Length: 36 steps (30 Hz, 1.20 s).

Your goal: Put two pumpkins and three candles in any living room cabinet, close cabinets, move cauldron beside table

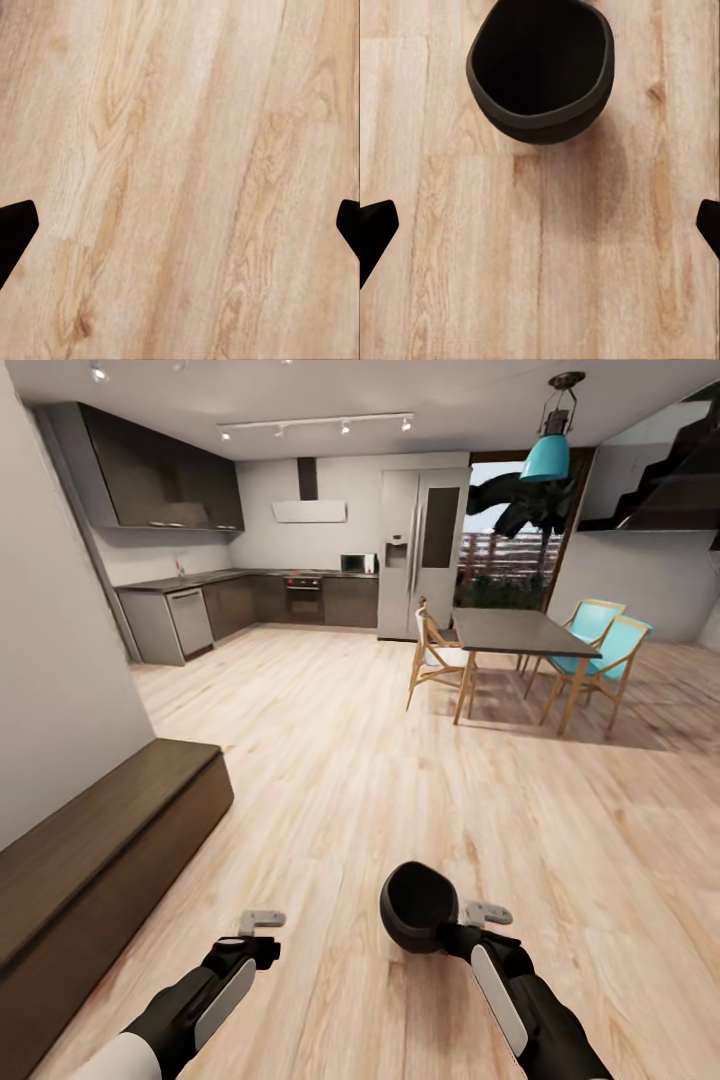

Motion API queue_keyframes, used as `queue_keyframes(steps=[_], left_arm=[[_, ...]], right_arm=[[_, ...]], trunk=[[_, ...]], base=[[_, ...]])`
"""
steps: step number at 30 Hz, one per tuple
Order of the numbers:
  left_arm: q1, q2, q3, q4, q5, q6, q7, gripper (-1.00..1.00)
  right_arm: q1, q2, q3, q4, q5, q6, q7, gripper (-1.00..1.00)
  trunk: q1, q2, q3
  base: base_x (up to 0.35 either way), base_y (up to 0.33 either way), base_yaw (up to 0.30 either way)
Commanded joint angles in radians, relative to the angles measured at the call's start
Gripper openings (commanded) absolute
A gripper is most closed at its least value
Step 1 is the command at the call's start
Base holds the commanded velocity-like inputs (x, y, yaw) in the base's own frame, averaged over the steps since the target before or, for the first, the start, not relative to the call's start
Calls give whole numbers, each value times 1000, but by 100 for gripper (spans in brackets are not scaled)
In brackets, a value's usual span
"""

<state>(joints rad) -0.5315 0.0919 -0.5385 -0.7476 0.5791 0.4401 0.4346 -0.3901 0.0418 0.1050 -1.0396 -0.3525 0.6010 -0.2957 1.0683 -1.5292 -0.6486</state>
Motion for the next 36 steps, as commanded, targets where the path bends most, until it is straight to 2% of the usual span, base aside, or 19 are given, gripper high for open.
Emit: queue_keyframes(steps=[1, 9, 22, 29, 36], left_arm=[[-1, 2, -6, -3, 11, 2, 10, 100], [-1, 2, -6, -3, 10, 0, 10, 100], [-1, 2, -6, -3, 8, 0, 10, 100], [-1, 2, -6, -3, 8, 0, 10, 100], [-1, 2, -6, -3, 8, 0, 10, 100]], right_arm=[[-1, 0, 2, -1, -11, 2, -10, 100], [-1, 0, 3, 1, -11, 2, -10, 100], [-1, 4, 25, -1, -20, 1, -12, 100], [-1, 3, 25, -1, -22, 0, -10, 100], [-1, 4, 26, 0, -22, 0, -10, 100]], trunk=[[0, -1, -1], [0, -1, -1], [0, -1, -1], [0, -1, -1], [0, -1, -1]], base=[[206, -207, -267], [175, -121, -248], [206, -33, -26], [228, -186, -17], [229, -211, -175]])
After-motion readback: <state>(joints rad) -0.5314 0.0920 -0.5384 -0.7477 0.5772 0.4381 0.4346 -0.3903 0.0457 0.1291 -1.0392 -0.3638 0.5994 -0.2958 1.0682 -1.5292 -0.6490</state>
